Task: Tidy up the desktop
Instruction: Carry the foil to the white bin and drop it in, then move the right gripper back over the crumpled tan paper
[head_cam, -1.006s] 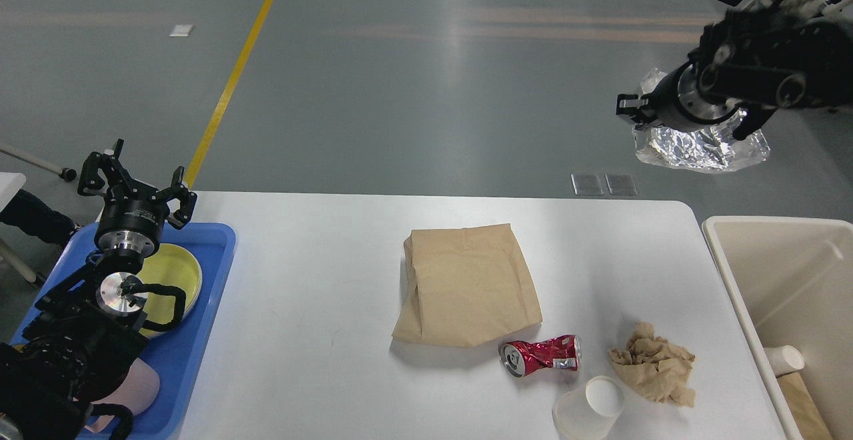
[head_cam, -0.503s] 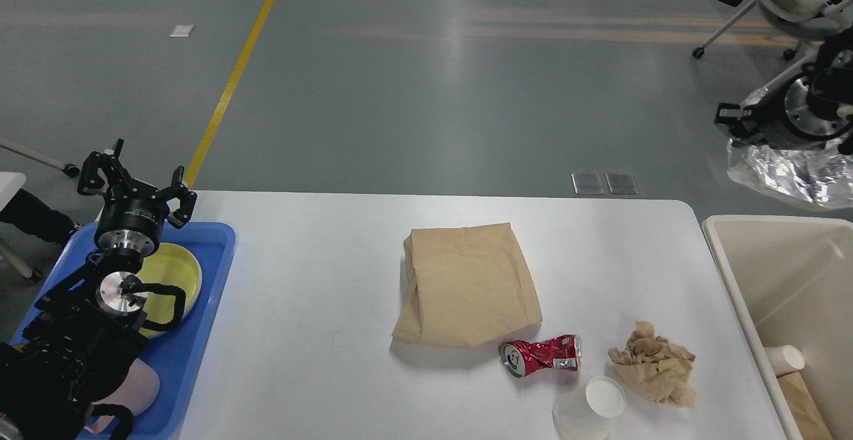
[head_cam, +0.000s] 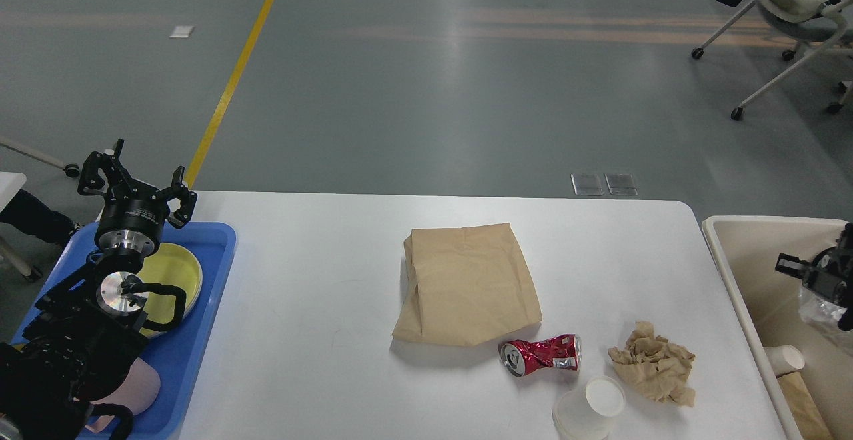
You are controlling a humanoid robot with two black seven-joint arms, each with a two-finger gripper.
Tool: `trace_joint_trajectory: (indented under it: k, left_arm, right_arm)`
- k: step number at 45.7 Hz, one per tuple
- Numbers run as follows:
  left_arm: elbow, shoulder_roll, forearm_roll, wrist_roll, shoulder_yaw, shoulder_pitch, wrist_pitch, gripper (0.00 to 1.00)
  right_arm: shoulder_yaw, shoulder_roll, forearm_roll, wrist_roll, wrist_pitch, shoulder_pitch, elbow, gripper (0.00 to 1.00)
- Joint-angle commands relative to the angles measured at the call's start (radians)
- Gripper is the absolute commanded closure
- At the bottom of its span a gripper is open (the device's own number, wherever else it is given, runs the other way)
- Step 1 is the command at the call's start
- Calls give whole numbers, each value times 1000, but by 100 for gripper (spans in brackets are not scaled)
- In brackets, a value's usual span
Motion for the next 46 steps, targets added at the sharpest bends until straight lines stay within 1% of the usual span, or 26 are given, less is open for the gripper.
trace_joint_trajectory:
  k: [1,6,10,14,18,24,30,38,42,46]
  left_arm:
    - [0,0,0,0,0,0,0,4]
    - [0,0,0,0,0,0,0,4]
    - [1,0,0,0,0,0,0,4]
    - [0,0,0,0,0,0,0,4]
    - [0,0,0,0,0,0,0,4]
    - [0,0,0,0,0,0,0,4]
    - [0,0,0,0,0,0,0,4]
    - [0,0,0,0,0,0,0,4]
    - [0,0,0,0,2,0,0,4]
    - [0,0,0,0,0,0,0,4]
  right_arm:
    - [2,6,0,0,6,-21,-1,0]
    - [-1,23,-2,0,14,-9,7,0]
    - [-14,37,-2,0,20,37,49,0]
    - [-44,39,-6,0,31,172,146,0]
    - [-89,54,-6,0,71,316,266,0]
    - [-144,124,-8,0,129,531,436,0]
    - [-166,192,-5,1,249,704,568,0]
    - [-158,244,0,8,451,908,701,0]
    - [-155,252,0,8,558,992,750,0]
    - [-152,252,0,8,658,1022,764,0]
